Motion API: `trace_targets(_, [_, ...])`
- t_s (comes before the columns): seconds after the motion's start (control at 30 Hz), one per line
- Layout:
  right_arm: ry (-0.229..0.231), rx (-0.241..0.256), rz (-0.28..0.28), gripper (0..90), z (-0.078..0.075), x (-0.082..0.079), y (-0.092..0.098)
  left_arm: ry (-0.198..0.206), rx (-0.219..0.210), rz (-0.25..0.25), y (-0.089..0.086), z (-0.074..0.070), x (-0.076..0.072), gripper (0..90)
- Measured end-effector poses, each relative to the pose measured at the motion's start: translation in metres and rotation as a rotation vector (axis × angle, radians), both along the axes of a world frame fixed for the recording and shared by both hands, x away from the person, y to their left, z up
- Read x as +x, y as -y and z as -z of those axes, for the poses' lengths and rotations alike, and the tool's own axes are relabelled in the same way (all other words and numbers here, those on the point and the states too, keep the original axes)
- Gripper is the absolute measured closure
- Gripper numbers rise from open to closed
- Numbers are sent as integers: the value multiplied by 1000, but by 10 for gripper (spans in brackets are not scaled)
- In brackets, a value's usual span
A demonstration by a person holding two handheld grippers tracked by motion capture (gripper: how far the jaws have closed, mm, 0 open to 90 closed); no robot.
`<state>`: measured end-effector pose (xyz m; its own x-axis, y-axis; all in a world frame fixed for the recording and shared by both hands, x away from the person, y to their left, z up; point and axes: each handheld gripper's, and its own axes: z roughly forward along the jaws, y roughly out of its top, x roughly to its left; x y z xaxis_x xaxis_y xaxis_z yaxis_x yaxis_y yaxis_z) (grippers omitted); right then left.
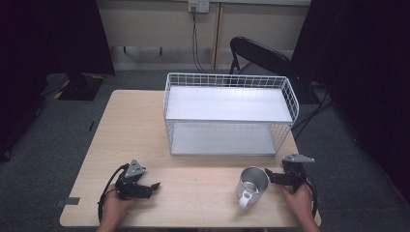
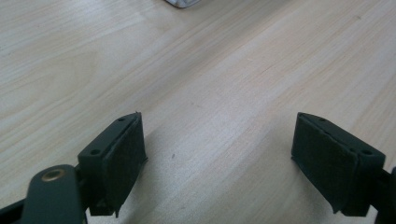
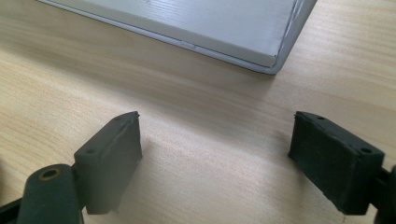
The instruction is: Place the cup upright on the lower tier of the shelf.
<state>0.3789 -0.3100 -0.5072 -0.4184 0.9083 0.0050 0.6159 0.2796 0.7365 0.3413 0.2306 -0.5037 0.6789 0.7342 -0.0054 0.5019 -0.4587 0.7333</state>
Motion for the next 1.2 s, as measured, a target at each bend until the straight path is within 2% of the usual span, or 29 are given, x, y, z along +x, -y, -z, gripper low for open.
trace_targets(0.4, [-4,4,18,151,0,-3,-2,2,6,-2,0,0,0,158])
trace_targets(0.53, [-13,0,0,162,-1,-7,-1,-4,-3,-13,1,0,-1,154])
trace_targets(0.6, [-46,-3,-14,183,-5,-9,1,-4,-2,-13,1,0,-1,154])
trace_targets(0.63, [-55,18,-19,182,-7,-9,3,-4,-2,-13,1,0,-1,154])
trace_targets(0.77, [-58,56,-19,181,-16,-12,7,-4,-3,-13,1,0,-2,153])
trace_targets(0.9, [-43,53,-42,187,-25,-14,7,-6,-4,-12,1,0,-1,153])
trace_targets(1.0, [-23,27,-66,186,-33,-16,3,-6,-4,-11,1,0,-1,152])
trace_targets(1.2, [-16,4,-111,187,-45,-18,-4,-5,-3,-14,1,0,-2,149])
